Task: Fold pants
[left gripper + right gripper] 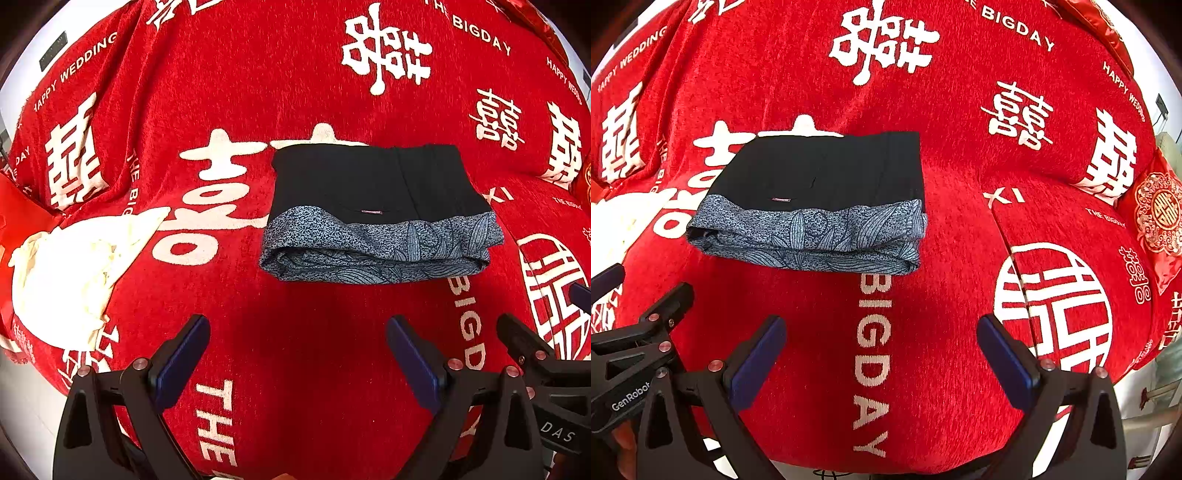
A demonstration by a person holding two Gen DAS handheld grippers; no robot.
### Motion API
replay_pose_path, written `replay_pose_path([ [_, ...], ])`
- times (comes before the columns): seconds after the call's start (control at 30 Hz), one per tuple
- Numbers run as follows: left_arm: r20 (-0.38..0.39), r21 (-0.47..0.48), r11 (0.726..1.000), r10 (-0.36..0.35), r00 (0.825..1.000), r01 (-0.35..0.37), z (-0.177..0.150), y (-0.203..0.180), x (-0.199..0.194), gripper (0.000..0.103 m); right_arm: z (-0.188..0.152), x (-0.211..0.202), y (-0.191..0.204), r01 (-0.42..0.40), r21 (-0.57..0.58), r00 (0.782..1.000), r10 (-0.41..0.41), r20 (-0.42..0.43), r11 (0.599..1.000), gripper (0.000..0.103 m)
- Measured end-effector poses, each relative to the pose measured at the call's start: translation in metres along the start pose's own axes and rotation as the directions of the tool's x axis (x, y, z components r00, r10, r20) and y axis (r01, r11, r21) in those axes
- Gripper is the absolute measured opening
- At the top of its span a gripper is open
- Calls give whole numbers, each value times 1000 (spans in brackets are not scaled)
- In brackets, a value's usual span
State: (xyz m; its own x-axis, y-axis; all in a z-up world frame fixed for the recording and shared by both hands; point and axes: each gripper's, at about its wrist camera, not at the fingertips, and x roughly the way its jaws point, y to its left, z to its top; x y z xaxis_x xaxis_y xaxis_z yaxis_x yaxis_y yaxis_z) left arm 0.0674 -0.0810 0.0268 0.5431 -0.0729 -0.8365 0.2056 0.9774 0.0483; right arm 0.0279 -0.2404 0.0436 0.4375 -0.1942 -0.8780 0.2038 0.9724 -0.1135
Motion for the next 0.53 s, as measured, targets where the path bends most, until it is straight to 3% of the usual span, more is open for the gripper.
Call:
replay_pose_path([
  [0.53, 33, 14, 1000, 1, 999, -1, -1, -7, -6, 97, -2, -1, -4, -13, 10, 1000, 13, 6, 1000, 103],
])
